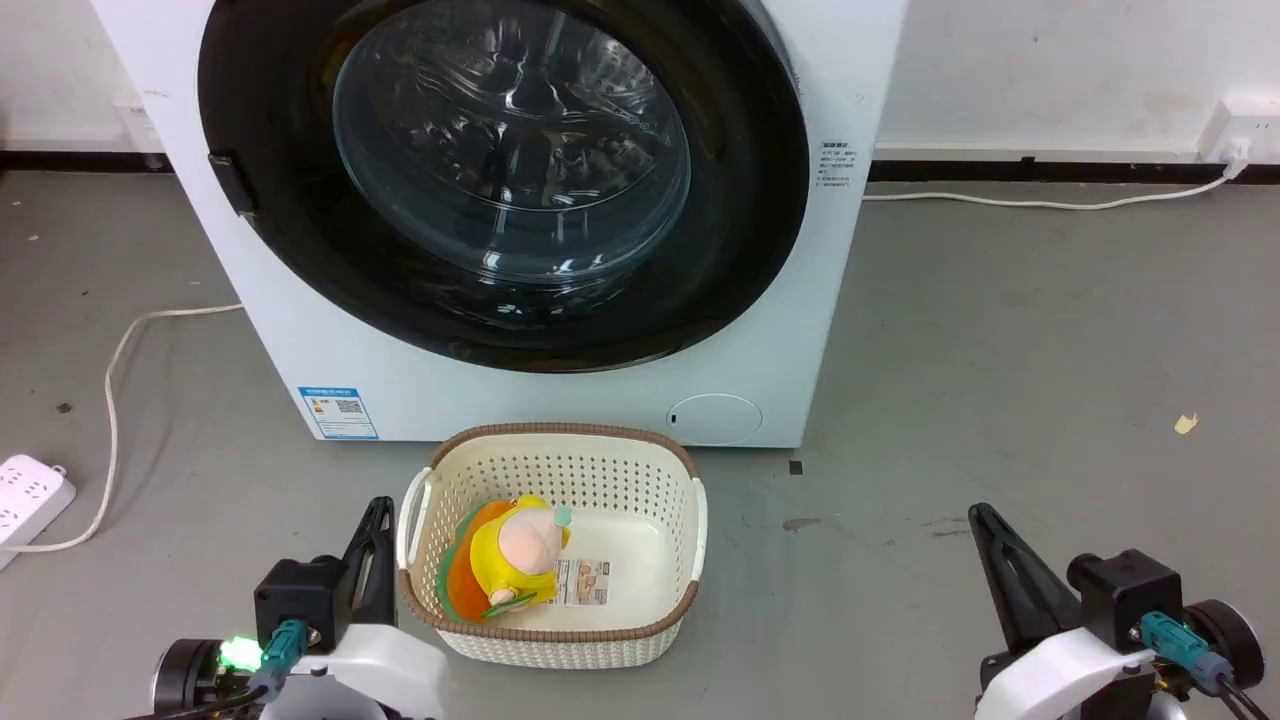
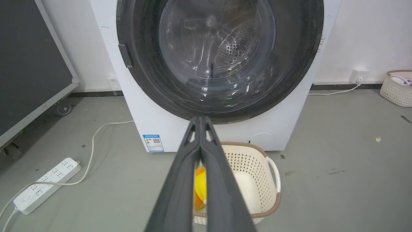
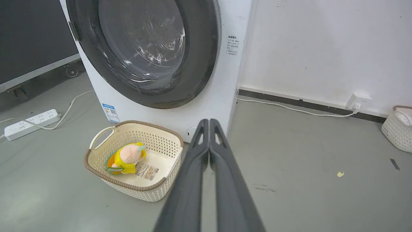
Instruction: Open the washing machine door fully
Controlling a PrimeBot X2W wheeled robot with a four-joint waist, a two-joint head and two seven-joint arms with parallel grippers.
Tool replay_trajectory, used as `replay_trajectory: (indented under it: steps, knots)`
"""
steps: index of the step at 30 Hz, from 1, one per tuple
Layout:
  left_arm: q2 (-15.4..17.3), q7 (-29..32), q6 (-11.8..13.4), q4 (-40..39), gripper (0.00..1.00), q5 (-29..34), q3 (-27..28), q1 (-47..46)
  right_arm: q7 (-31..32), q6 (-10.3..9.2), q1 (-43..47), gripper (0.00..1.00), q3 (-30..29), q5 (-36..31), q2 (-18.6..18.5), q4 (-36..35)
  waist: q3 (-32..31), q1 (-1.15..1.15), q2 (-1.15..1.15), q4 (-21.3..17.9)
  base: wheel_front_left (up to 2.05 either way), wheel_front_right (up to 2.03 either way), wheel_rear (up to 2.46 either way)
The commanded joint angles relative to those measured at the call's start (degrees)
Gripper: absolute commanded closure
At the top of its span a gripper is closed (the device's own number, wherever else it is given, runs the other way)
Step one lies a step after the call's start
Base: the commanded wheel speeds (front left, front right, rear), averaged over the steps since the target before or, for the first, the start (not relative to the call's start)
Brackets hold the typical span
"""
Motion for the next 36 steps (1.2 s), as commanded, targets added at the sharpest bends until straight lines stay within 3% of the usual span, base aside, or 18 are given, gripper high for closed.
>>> replay_trajectory:
  steps: [1,36]
  knots:
    - [0.10,0.02,-0.25,-0.20,1.00,0.51,-0.01,0.05,0.03,0.05,-0.68,1.00,-0.13,-0.42,0.06,-0.23,0.00,0.00,0.00,0.00,0.00,0.00,0.00]
    - [0.10,0.02,-0.25,-0.20,1.00,0.51,-0.01,0.05,0.03,0.05,-0.68,1.00,-0.13,-0.42,0.06,-0.23,0.00,0.00,0.00,0.00,0.00,0.00,0.00]
